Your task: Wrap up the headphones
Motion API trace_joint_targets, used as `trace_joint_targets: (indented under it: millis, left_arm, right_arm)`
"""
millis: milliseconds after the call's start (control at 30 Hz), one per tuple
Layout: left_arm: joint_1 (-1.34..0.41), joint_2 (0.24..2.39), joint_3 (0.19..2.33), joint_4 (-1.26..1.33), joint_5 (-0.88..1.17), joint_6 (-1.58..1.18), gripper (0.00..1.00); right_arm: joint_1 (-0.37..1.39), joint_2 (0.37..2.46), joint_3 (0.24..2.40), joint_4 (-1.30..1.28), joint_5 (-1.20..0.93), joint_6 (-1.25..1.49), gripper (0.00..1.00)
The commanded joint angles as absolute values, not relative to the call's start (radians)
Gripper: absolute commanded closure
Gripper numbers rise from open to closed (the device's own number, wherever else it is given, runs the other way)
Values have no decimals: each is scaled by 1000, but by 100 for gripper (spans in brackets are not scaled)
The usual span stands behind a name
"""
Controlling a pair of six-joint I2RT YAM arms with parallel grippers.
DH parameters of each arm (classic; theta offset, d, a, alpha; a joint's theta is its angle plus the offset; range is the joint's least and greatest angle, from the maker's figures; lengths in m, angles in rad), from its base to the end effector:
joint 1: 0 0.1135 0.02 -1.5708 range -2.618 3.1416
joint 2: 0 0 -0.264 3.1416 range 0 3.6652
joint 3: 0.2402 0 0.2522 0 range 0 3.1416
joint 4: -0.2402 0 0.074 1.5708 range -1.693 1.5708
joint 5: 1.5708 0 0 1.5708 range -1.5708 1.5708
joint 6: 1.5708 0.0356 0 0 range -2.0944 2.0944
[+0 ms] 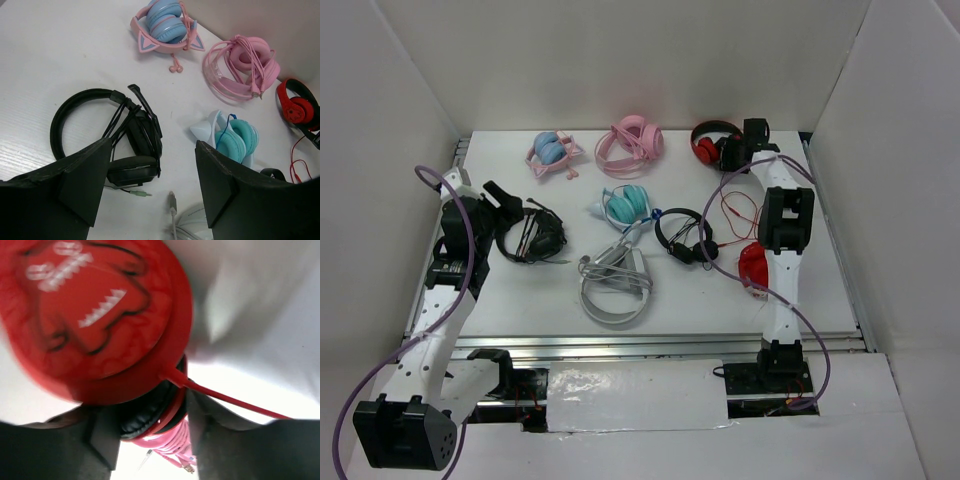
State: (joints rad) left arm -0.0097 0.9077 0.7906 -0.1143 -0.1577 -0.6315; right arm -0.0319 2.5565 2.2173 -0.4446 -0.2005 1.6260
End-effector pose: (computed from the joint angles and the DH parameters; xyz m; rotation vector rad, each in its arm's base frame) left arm 0.2141 0.0035 0.3275 -0.6604 1.6857 -0.3153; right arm 0.5681 -0.0110 0.1575 1.8208 1.8142 0.9431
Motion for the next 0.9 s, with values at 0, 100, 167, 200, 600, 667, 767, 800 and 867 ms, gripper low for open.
trace_joint_targets:
  millis: [0, 100, 167, 200, 600, 667, 767, 800, 867]
  left_arm:
    - [-11, 884, 798, -103, -202, -620, 20]
    - [-11, 871, 796, -106, -207, -620, 22]
    - [-11, 864, 793, -106, -210, -621, 22]
    - [-11, 864, 795, -107, -210, -621, 22]
    - [-11, 860, 822, -109, -66, -606, 19]
    - [-21, 877, 845, -97, 9, -588, 13]
    - [-74, 933, 899, -97, 41, -561, 7]
    - [-83, 968, 913, -91, 87, -546, 6]
    - [-124, 1023, 959, -75, 144, -532, 5]
  right_arm:
    - [-11, 2573, 2218, -348, -207, 1713, 49]
    - [-8, 2568, 2197, -328, -209, 1724, 70]
    - [-9, 2547, 2148, -273, -228, 1724, 100]
    - [-9, 2537, 2114, -214, -233, 1715, 100]
    - [-34, 2211, 1958, -138, -258, 1154, 100]
    - [-37, 2129, 1887, -130, -285, 1097, 100]
    - [-40, 2019, 1775, -127, -334, 1016, 100]
    - [-38, 1991, 1746, -126, -348, 991, 100]
    - [-32, 1913, 1665, -135, -360, 962, 100]
